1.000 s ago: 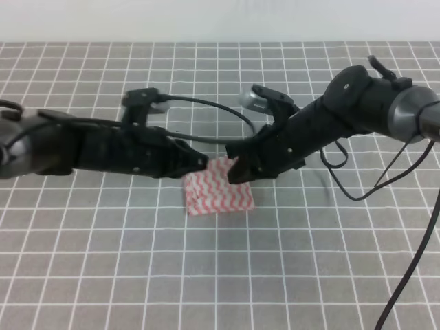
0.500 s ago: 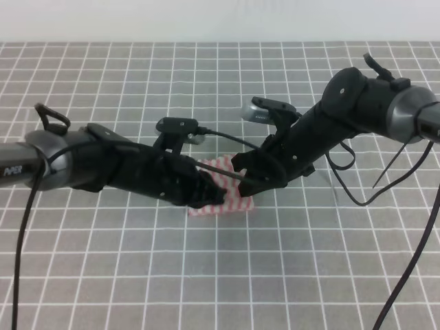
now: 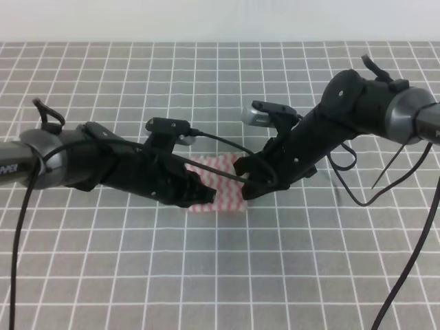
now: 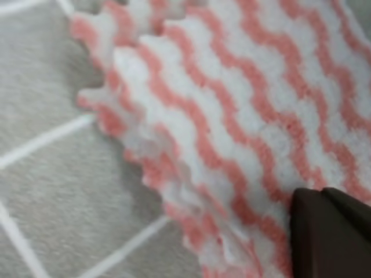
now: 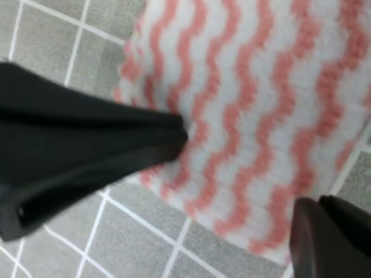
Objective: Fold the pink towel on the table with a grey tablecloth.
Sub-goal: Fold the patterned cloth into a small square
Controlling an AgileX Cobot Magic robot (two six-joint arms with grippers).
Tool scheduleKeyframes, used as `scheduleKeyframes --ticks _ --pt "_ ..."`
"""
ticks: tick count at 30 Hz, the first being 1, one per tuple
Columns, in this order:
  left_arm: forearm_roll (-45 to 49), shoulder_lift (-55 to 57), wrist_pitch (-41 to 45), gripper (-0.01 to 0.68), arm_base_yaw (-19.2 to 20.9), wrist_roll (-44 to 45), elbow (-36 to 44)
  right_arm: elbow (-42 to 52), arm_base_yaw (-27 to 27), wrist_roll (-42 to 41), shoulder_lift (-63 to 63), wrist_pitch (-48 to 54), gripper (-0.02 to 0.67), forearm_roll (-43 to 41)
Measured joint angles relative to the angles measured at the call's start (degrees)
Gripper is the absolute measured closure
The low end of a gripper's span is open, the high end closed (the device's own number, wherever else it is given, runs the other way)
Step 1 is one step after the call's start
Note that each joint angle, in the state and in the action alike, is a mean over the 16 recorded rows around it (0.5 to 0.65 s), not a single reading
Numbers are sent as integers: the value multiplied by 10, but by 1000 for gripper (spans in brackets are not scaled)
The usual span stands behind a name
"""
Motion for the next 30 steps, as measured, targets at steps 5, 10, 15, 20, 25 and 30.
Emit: scheduleKeyframes --ticks 5,10,15,20,25,30 --pt "0 -4 -16 675 2 1 0 0 0 0 0 -2 664 -5" --pt "0 -19 -29 676 2 2 -1 -1 0 0 -2 -5 664 -7" --pt "0 -41 -53 676 1 3 0 -6 0 4 -8 -17 664 -6" --pt "0 -54 -79 676 1 2 -2 -14 0 9 -11 -42 664 4" --pt "0 -49 -100 676 1 3 -8 -25 0 13 -4 -68 664 19" --pt "0 -29 -105 676 1 4 -15 -35 0 15 14 -87 664 34"
